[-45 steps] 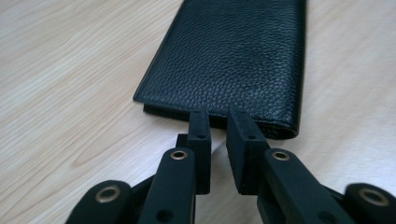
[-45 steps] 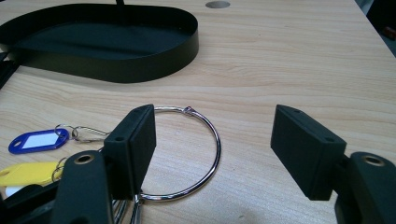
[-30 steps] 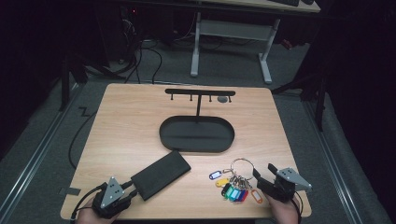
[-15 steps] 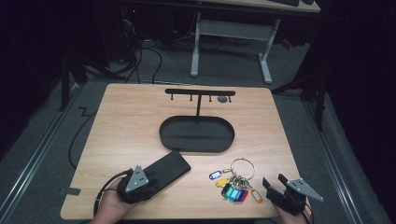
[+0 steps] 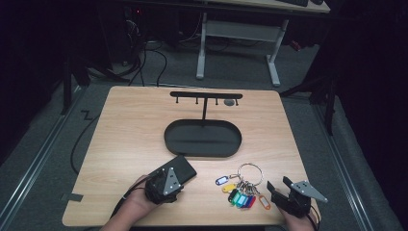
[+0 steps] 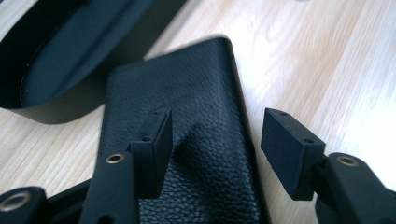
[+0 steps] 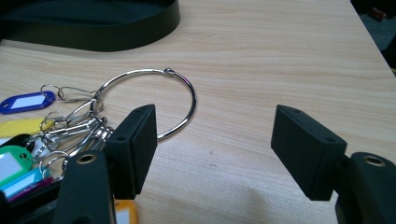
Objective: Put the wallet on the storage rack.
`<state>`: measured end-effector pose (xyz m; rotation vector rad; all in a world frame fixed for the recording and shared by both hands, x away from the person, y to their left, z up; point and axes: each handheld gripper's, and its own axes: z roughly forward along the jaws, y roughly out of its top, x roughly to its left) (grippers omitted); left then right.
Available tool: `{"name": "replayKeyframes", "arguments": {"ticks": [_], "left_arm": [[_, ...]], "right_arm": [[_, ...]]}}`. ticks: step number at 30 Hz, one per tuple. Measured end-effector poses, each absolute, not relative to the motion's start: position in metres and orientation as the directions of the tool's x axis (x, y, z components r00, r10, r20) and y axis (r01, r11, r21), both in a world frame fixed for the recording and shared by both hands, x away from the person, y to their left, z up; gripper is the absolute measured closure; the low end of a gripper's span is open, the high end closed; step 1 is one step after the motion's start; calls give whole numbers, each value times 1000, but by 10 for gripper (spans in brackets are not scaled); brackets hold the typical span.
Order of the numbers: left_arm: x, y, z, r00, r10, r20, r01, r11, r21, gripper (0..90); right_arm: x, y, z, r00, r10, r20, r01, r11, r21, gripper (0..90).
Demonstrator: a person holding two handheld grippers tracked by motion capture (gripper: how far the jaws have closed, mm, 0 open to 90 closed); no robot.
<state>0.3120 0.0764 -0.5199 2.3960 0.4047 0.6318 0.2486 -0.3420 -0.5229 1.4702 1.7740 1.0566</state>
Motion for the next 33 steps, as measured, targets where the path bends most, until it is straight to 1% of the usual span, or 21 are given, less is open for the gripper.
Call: {"name": "replayKeyframes", "arguments": {"ticks": [1, 2, 3, 6, 8, 14, 20, 25, 30, 33], "left_arm": [[310, 76, -521, 829, 423, 365, 118, -771, 626, 432], [310, 76, -521, 829, 423, 365, 118, -771, 626, 433], [306, 75, -522, 813, 420, 403, 100, -783, 614, 439], [304, 78, -525, 802, 420, 424, 81, -781, 620, 471], [304, 80, -527, 804, 423, 418, 74, -769, 635, 498], [297, 74, -527, 784, 389, 484, 31, -803, 595, 604], [295, 78, -527, 781, 395, 484, 22, -792, 610, 680], [291, 89, -520, 769, 419, 483, 20, -770, 637, 751], [290, 98, -516, 764, 440, 472, 27, -753, 658, 768], [291, 105, -512, 770, 456, 446, 40, -732, 680, 778]], "right_arm": [[249, -341, -523, -213, 976, 39, 498, 74, 864, 317], [249, -341, -523, -213, 976, 39, 498, 74, 864, 317], [251, -338, -522, -215, 976, 40, 499, 75, 864, 317], [254, -336, -522, -223, 974, 33, 498, 85, 863, 317], [256, -334, -522, -227, 973, 32, 498, 88, 863, 317], [262, -331, -522, -220, 975, 39, 499, 78, 863, 317], [266, -327, -521, -225, 974, 37, 492, 81, 867, 319], [271, -325, -522, -234, 971, 49, 494, 75, 866, 319], [269, -325, -521, -234, 971, 58, 490, 66, 869, 322], [267, -327, -520, -232, 971, 59, 487, 63, 871, 323]]}}
